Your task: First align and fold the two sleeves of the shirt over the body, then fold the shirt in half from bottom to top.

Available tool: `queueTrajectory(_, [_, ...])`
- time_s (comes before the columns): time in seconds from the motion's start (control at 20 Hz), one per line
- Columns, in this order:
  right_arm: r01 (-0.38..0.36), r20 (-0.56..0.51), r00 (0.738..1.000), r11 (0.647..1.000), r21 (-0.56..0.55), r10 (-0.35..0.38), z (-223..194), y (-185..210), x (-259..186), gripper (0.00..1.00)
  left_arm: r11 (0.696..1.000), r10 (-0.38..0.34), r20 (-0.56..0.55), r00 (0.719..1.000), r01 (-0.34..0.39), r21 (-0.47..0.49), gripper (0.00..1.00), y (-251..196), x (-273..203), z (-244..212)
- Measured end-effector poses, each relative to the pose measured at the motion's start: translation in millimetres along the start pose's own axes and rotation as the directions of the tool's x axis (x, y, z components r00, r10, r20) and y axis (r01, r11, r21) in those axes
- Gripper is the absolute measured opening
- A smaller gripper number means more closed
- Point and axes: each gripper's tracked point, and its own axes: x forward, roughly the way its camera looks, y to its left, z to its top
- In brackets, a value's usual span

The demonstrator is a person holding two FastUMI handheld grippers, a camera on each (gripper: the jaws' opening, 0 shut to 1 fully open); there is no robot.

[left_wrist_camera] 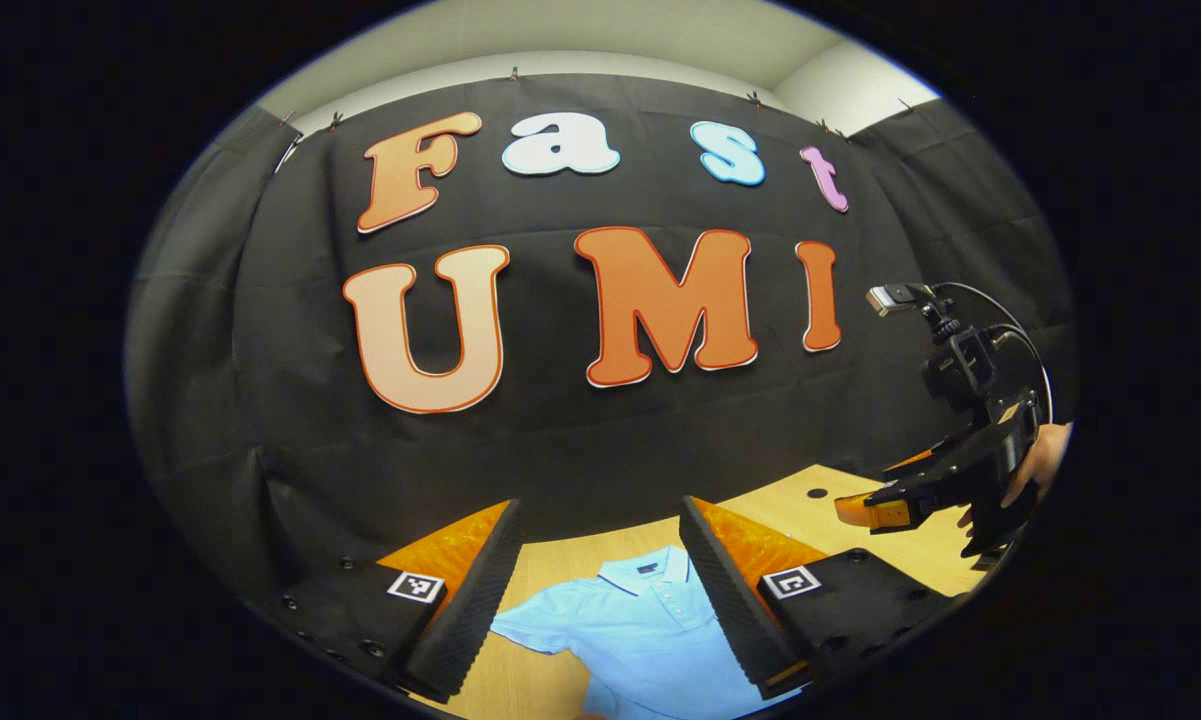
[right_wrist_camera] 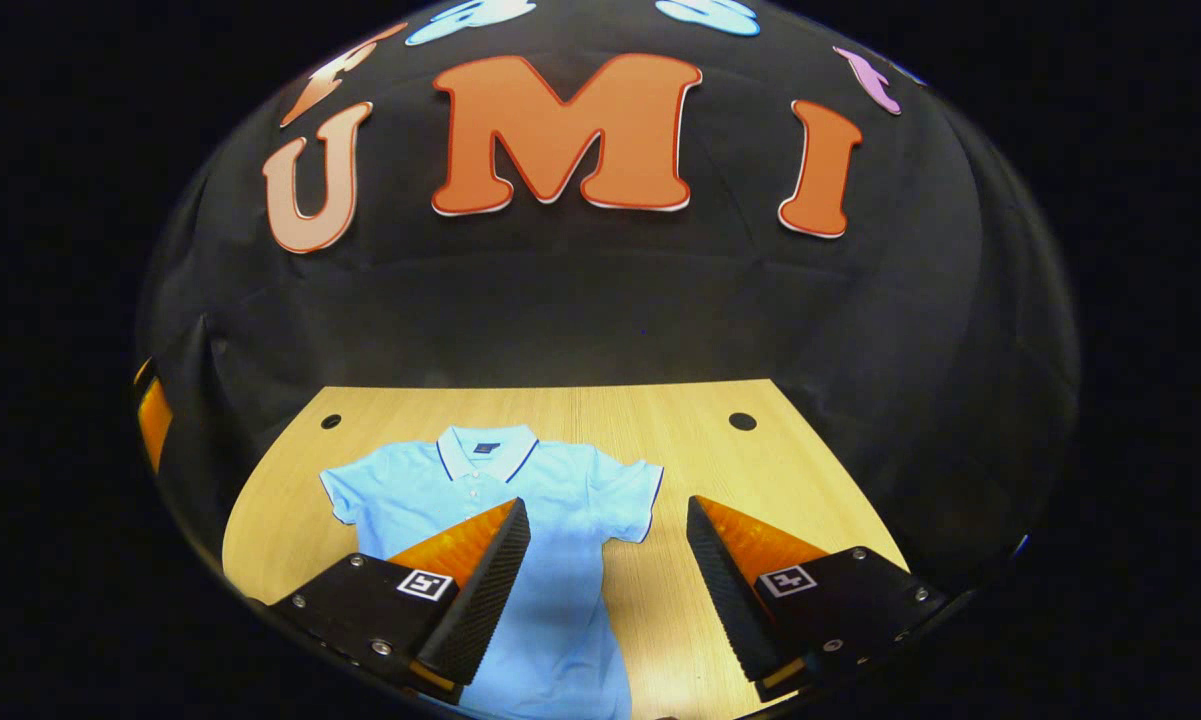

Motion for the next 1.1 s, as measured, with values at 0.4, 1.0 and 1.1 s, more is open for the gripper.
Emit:
queueTrajectory(0.4, [0.010,-0.242,0.970,1.000,0.007,-0.008,-35.2,-36.8,94.2,0.91,0.997,0.071,-0.113,0.991,-0.071,0.003,0.97,-13.7,16.7,-33.6])
queueTrajectory(1.0, [-0.023,-0.504,0.863,1.000,-0.014,0.013,-104.8,-38.6,196.7,0.79,0.981,0.189,-0.206,0.960,-0.176,0.081,0.97,-7.3,22.8,-46.4])
queueTrajectory(1.1, [-0.024,-0.532,0.847,1.000,-0.017,0.011,-112.6,-38.2,207.3,0.76,0.976,0.212,-0.218,0.953,-0.197,0.088,0.97,-4.3,21.4,-48.7])
